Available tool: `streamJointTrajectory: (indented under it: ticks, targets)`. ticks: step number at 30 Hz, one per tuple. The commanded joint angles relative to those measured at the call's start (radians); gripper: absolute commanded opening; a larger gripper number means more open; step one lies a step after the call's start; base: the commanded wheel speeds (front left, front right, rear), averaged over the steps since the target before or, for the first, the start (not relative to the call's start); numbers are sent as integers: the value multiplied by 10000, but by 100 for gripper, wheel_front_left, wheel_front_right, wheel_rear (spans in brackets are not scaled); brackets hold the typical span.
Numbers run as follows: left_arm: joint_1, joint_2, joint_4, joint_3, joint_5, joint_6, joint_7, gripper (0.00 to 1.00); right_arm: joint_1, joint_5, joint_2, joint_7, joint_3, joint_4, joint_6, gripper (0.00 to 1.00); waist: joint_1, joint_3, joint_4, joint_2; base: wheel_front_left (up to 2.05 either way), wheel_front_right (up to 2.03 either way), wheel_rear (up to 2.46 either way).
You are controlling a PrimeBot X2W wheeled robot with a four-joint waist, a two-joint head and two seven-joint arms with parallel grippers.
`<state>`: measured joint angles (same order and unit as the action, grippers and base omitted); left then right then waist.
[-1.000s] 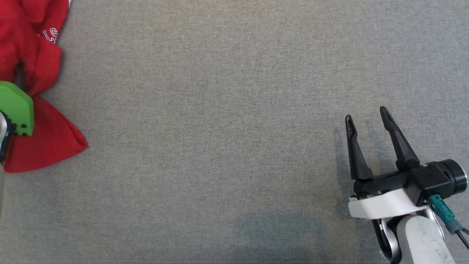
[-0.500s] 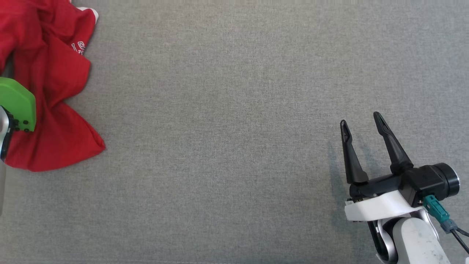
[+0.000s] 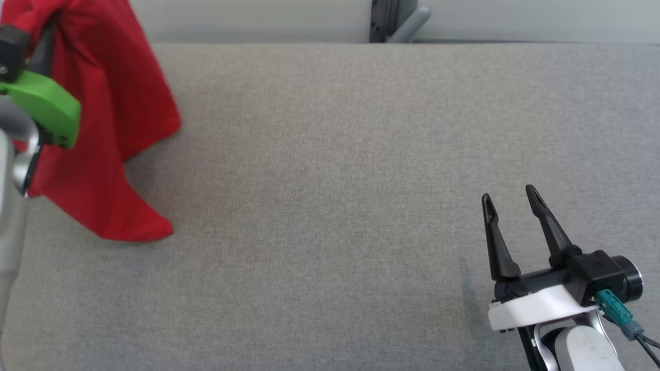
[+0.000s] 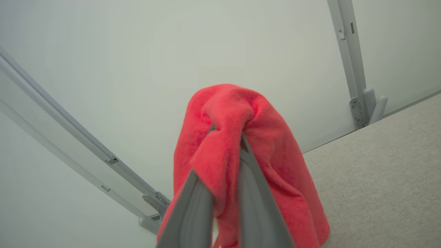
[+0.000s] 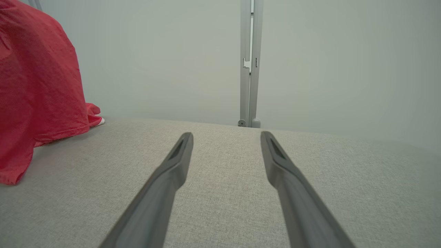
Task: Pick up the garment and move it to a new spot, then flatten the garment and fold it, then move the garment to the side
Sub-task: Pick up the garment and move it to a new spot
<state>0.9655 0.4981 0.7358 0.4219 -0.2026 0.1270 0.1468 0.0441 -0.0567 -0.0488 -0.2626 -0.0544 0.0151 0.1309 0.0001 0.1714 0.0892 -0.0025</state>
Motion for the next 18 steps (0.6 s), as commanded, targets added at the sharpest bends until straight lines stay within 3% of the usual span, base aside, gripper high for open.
streamJointTrajectory:
  ticks: [1, 7, 13, 18]
  targets:
    - [38, -138, -352, 109, -26, 9, -61, 0, -226, -79, -28, -28, 56, -53, -3, 100, -1, -788, -396, 25, 0, 0, 0]
    - [-404, -820, -1817, 601, -221, 3, -404, 0, -652, -231, -28, -28, 30, -200, -3, 100, -1, -1516, -844, 25, 0, 0, 0]
    - [-1034, -2140, -3220, 947, -702, -285, -434, 0, -731, -332, -28, -29, 77, -104, -3, 100, -1, -1643, -1325, 25, 0, 0, 0]
    - [-1578, -3015, -3544, 1177, -1017, -500, -217, 0, -623, -402, -29, -28, 124, -55, -3, 100, -1, -1404, -1688, 25, 0, 0, 0]
